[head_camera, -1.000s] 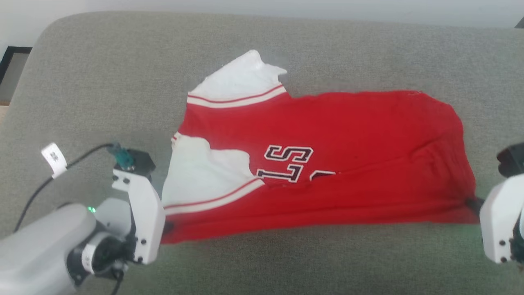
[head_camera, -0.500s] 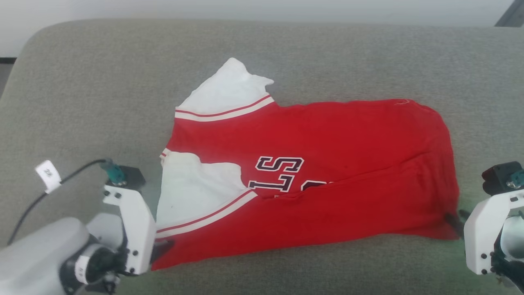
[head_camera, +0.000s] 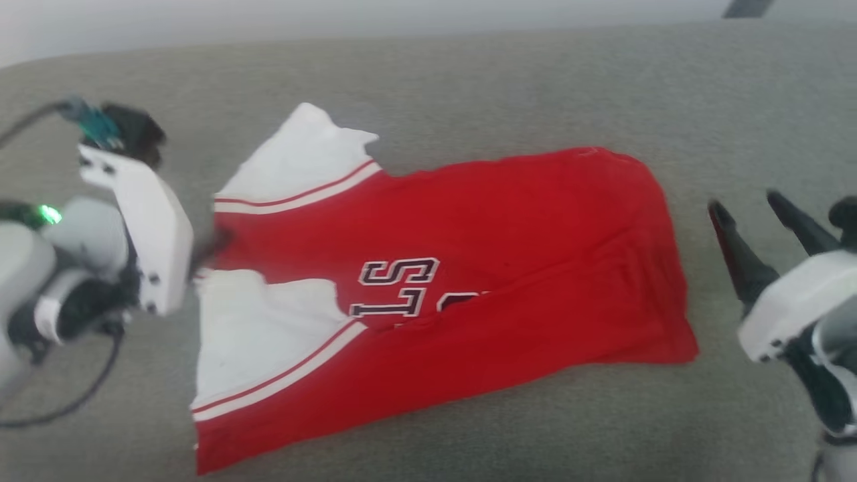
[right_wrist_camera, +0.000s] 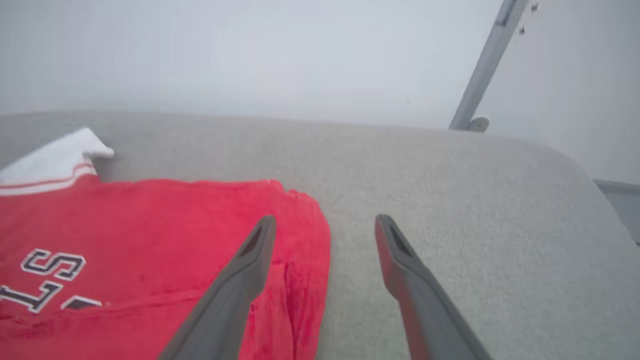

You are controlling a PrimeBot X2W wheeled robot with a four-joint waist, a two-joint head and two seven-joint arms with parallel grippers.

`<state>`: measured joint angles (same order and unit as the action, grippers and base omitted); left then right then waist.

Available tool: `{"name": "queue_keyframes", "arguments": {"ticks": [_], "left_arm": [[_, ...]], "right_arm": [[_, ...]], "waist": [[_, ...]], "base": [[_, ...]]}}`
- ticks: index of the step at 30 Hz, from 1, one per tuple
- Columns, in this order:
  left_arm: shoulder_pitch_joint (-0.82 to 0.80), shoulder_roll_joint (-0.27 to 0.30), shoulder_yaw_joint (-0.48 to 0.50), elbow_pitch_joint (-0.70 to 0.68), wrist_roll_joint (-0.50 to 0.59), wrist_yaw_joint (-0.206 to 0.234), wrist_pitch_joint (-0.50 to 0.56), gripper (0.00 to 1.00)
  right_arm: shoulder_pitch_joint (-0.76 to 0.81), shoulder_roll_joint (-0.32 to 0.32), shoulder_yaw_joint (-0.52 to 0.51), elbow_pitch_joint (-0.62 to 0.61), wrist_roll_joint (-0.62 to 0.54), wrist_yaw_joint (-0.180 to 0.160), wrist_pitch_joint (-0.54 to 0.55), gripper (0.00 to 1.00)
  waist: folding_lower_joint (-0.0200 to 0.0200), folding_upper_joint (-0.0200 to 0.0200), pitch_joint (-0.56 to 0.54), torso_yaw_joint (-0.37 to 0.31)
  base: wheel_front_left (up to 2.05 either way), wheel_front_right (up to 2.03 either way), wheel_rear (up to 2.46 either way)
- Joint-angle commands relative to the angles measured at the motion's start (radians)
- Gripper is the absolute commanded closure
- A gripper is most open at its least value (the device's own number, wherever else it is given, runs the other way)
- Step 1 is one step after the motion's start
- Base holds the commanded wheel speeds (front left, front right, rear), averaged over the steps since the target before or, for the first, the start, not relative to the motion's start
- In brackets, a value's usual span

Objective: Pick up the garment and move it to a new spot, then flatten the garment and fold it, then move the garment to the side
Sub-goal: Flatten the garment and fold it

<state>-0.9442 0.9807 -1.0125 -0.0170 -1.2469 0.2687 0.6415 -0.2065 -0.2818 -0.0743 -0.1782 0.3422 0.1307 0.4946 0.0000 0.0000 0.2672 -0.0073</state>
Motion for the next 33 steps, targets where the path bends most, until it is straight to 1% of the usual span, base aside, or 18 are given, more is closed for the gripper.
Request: {"name": "queue_keyframes", "arguments": {"ticks": [1,4,7,9,12,13,15,17,20,22,24,29,30,31,32,33], "left_arm": [[-0.038,-0.012,0.011,0.056,0.022,-0.035,-0.019,0.00],[-0.085,-0.038,0.027,0.149,0.036,-0.092,-0.042,0.00],[-0.131,-0.048,0.039,0.242,0.055,-0.148,-0.063,0.00],[-0.156,-0.064,0.042,0.298,0.060,-0.178,-0.074,0.00],[-0.191,-0.077,0.046,0.370,0.068,-0.209,-0.075,0.00],[-0.191,-0.077,0.046,0.370,0.068,-0.209,-0.075,0.00],[-0.219,-0.088,0.049,0.412,0.077,-0.226,-0.077,0.00],[-0.233,-0.100,0.041,0.452,0.085,-0.242,-0.064,0.00],[-0.256,-0.115,0.037,0.511,0.083,-0.254,-0.043,0.00],[-0.262,-0.133,0.037,0.549,0.069,-0.251,-0.023,0.00],[-0.275,-0.140,0.027,0.581,0.082,-0.257,-0.012,0.00],[-0.274,-0.181,0.012,0.665,0.080,-0.262,0.008,0.00],[-0.271,-0.193,0.010,0.680,0.073,-0.265,0.019,0.51],[-0.271,-0.204,0.005,0.694,0.071,-0.269,0.026,0.82],[-0.272,-0.216,0.006,0.708,0.060,-0.268,0.035,1.00],[-0.271,-0.227,0.003,0.720,0.057,-0.270,0.048,1.00]], "right_arm": [[-0.032,0.040,0.011,0.007,-0.016,0.000,-0.089,0.00],[-0.063,0.078,0.033,0.020,-0.064,0.000,-0.222,0.00],[-0.094,0.116,0.055,0.039,-0.117,0.000,-0.348,0.00],[-0.103,0.139,0.067,0.054,-0.143,0.000,-0.408,0.00],[-0.110,0.166,0.081,0.074,-0.165,0.000,-0.466,0.00],[-0.110,0.166,0.081,0.074,-0.165,0.000,-0.466,0.00],[-0.110,0.182,0.085,0.084,-0.170,0.000,-0.485,0.00],[-0.111,0.186,0.095,0.095,-0.180,0.000,-0.495,0.00],[-0.115,0.198,0.107,0.107,-0.174,0.000,-0.496,0.00],[-0.122,0.202,0.113,0.109,-0.174,0.000,-0.501,0.00],[-0.126,0.205,0.120,0.113,-0.171,0.000,-0.494,0.00],[-0.155,0.202,0.139,0.116,-0.158,0.000,-0.477,0.00],[-0.163,0.196,0.145,0.116,-0.156,0.000,-0.478,0.00],[-0.173,0.192,0.153,0.118,-0.156,0.000,-0.476,0.00],[-0.185,0.192,0.155,0.122,-0.150,0.000,-0.473,0.00],[-0.199,0.192,0.158,0.129,-0.144,0.000,-0.468,0.00]], "waist": [[0.0000,0.0000,0.026,-0.056],[0.0000,0.0000,0.049,-0.105],[0.0000,0.0000,0.078,-0.153],[0.0000,0.0000,0.098,-0.180],[0.0000,0.0000,0.126,-0.211],[0.0000,0.0000,0.126,-0.211],[0.0000,0.0000,0.145,-0.228],[0.0000,0.0000,0.160,-0.242],[0.0000,0.0000,0.182,-0.257],[0.0000,0.0000,0.193,-0.263],[0.0000,0.0000,0.204,-0.267],[0.0000,0.0000,0.224,-0.270],[0.0000,0.0000,0.227,-0.268],[0.0000,0.0000,0.230,-0.266],[0.0000,0.0000,0.232,-0.264],[0.0000,0.0000,0.234,-0.261]], "base": [[0.00,0.00,0.00],[0.00,0.00,0.00],[0.00,0.00,0.00],[0.00,0.00,0.00],[0.00,0.00,0.00],[0.00,0.00,0.00],[0.00,0.00,0.00],[0.00,0.00,0.00],[0.00,0.00,0.00],[0.00,0.00,0.00],[0.00,0.00,0.00],[0.00,0.00,0.00],[0.00,0.00,0.00],[0.00,0.00,0.00],[0.00,0.00,0.00],[0.00,0.00,0.00]]}}
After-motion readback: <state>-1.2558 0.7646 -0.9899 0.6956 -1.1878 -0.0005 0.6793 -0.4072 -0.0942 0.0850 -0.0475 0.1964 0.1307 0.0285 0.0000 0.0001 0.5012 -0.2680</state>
